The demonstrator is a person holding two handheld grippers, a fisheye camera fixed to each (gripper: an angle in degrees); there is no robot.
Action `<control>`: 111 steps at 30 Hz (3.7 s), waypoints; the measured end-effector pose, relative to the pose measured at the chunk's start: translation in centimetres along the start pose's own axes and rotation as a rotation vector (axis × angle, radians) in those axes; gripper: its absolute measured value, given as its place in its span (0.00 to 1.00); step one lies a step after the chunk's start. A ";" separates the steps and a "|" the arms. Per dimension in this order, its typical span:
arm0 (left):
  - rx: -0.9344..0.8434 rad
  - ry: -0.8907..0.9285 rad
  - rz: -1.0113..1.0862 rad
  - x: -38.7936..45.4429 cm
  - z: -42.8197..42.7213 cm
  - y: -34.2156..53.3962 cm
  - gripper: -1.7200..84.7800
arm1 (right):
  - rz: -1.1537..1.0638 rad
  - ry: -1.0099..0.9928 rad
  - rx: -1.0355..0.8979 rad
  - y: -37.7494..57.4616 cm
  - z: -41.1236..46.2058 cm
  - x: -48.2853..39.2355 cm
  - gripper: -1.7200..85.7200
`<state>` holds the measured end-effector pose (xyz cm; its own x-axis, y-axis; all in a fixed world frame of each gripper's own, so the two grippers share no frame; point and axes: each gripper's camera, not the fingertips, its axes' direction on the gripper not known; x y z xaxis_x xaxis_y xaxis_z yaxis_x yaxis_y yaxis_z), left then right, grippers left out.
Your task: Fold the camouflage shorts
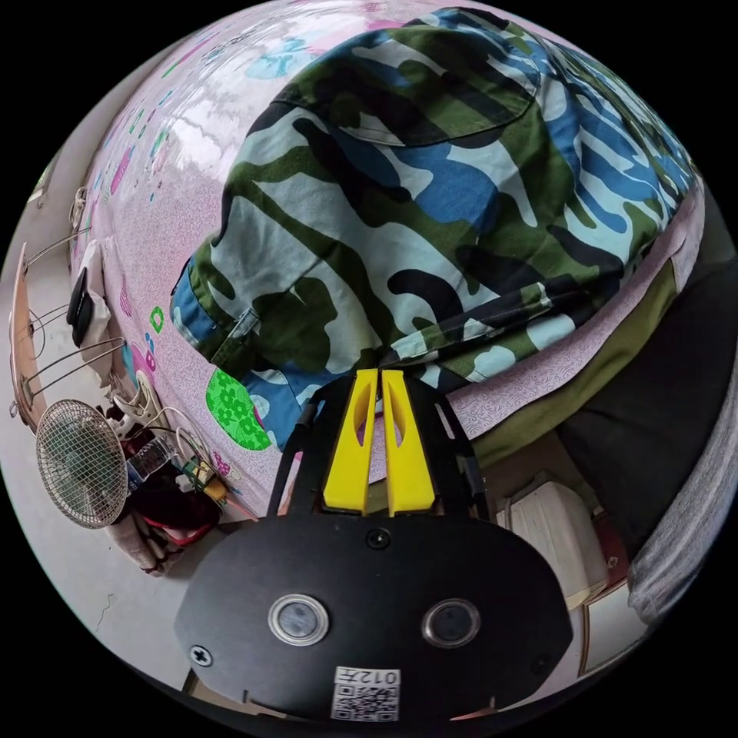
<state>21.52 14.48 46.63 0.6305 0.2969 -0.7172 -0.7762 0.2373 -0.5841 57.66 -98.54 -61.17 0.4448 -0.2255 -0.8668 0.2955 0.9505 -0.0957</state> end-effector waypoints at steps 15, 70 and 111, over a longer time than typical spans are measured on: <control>0.033 -0.012 -0.071 -1.8 -2.5 -2.4 0.02 | 0.041 -0.168 -0.034 -26.0 8.0 7.7 0.02; 0.607 0.772 -0.823 -43.1 -1.1 26.7 0.09 | -1.469 0.129 -0.507 -3.4 47.2 41.9 0.01; 0.811 0.435 -0.084 -32.5 -14.7 13.6 0.10 | -1.522 -0.059 -0.385 -41.3 46.6 57.4 0.12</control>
<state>-9.48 -5.50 56.45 0.5028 -0.0855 -0.8602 -0.3888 0.8664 -0.3134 110.37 -160.65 -84.15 -0.0244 -0.9844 0.1743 0.2589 -0.1746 -0.9500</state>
